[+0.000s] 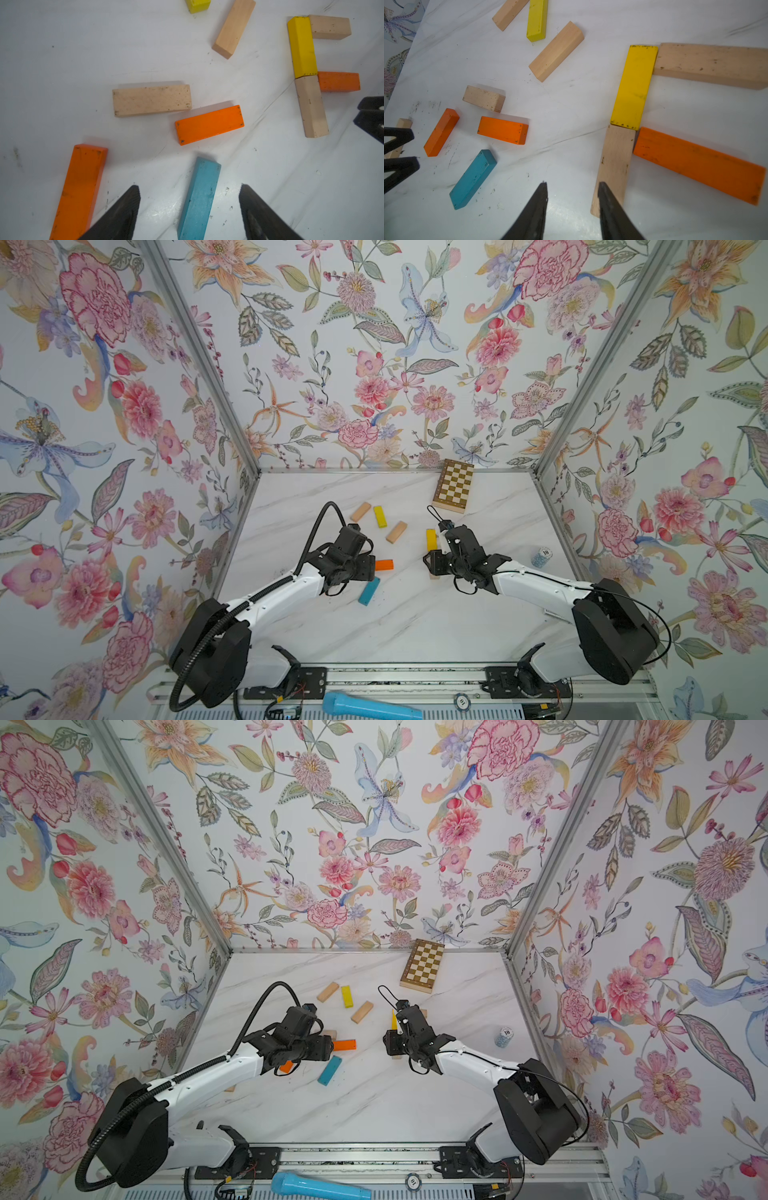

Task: Assemble the number 6 with building blocks
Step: Pick up the building block from the center of the board.

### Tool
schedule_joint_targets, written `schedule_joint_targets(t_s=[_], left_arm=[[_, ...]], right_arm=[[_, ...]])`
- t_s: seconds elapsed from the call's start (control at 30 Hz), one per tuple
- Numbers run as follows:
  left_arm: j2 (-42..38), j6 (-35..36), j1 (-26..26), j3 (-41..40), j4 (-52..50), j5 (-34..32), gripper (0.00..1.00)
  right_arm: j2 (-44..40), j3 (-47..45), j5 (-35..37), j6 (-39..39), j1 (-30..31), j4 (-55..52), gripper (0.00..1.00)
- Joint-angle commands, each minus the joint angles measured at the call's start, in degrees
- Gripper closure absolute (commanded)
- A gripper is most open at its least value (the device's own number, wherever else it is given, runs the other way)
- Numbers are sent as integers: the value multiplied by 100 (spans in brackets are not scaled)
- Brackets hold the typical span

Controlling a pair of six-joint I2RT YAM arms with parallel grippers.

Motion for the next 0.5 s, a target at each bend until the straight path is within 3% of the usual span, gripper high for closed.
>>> schedule_joint_targets(t_s=[0.0,0.07,0.17,0.3,0.47], left_arm=[[-261,-169,35,28,-531,-298,14],[-302,-278,83,179,-724,-469,8],[-408,-446,358,243,-758,-321,2],[-640,-674,895,136,-609,57,1],[-654,-896,1407,356,-1002,-169,1]], right_arm=[[216,456,271,45,219,-334,44],[437,813,436,94,402,-625,37],[848,1441,695,176,686,-1153,36],[1495,2321,955,215,988,-1867,36],[2197,3152,1180,531,1195,-2541,32]])
